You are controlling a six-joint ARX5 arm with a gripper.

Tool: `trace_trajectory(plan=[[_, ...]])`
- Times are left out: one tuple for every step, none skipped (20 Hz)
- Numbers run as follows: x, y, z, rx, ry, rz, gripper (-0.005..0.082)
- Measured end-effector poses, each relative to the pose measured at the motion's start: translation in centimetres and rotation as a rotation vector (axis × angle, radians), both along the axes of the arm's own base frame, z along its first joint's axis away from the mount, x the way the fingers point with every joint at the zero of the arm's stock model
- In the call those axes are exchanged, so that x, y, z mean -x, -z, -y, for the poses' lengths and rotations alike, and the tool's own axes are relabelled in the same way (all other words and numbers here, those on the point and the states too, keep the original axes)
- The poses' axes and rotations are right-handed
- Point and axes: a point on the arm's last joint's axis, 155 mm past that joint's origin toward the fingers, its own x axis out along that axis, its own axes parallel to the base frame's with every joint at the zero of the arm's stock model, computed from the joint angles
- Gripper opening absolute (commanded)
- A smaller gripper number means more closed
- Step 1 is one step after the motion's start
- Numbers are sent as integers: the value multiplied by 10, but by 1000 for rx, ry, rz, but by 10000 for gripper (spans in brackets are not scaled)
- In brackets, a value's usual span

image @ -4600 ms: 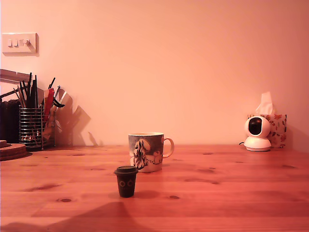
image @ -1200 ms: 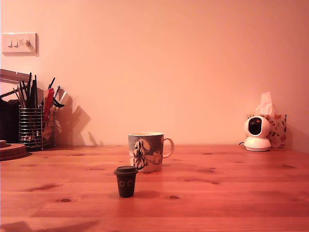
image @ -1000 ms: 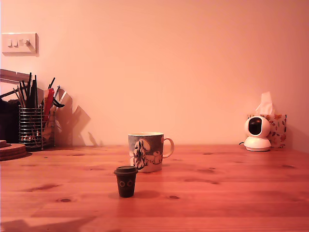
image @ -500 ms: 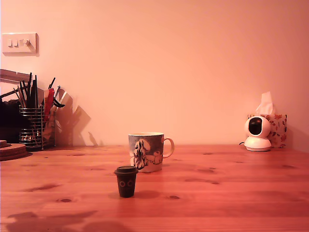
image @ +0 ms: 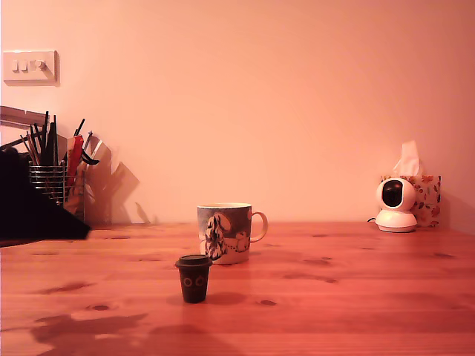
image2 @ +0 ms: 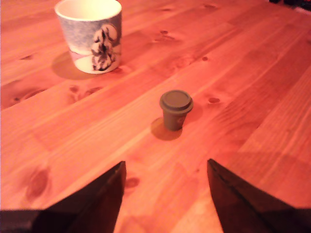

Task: Pick up the coffee capsules on the table and drop them inside the coffee cup

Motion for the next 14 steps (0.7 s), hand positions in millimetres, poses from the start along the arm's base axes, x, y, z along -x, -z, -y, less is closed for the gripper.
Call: trace_trajectory(plan=[[-1, 1, 4, 2, 11, 6, 483], [-1, 3, 8, 2, 24, 7, 483], [0, 6, 11, 2, 36, 9, 483], [0, 7, 15, 3, 47, 11, 483], [1, 11, 18, 1, 60, 8, 483], [3, 14, 22, -12, 80, 16, 483], [4, 18, 25, -18, 94, 17, 483], [5, 21, 27, -24, 107, 20, 483], [6, 25, 30, -27, 116, 18, 483], [7, 28, 32, -35, 129, 22, 483], [7, 30, 36, -36, 139, 23, 483], [7, 34, 38, -41, 145, 16, 483], [5, 37, 41, -48, 150, 10, 483], [2, 40, 44, -53, 153, 7, 483]])
